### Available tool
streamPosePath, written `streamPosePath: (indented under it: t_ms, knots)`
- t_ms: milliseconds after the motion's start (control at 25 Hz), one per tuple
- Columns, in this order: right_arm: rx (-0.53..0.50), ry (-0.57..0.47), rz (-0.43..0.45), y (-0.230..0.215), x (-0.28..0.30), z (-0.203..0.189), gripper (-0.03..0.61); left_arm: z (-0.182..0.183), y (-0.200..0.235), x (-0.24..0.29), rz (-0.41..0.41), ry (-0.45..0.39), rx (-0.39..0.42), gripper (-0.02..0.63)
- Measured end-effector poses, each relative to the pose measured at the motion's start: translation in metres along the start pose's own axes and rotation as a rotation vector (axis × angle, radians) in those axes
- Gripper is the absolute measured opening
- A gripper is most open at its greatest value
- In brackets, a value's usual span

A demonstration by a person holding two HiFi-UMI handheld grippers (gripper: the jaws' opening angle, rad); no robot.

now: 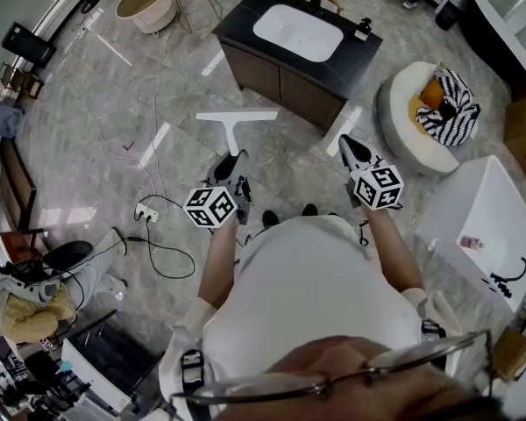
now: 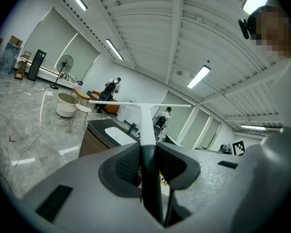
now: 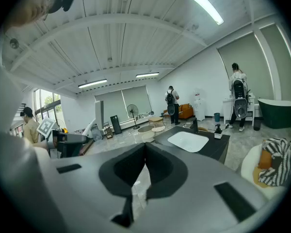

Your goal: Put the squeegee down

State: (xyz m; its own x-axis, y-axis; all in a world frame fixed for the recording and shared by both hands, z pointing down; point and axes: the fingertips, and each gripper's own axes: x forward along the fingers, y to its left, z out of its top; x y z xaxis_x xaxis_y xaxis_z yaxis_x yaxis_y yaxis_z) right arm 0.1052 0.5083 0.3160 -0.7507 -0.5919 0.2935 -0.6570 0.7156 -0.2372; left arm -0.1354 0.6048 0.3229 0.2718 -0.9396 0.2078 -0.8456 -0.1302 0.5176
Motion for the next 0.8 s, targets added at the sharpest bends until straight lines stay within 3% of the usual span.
streamPosePath:
  t_ms: [800]
  knots:
    - [0.041, -0.016, -0.018, 0.017, 0.003, 0.001, 0.005, 0.003, 0.009, -0.011, -0.024, 0.018, 0.007, 0.094]
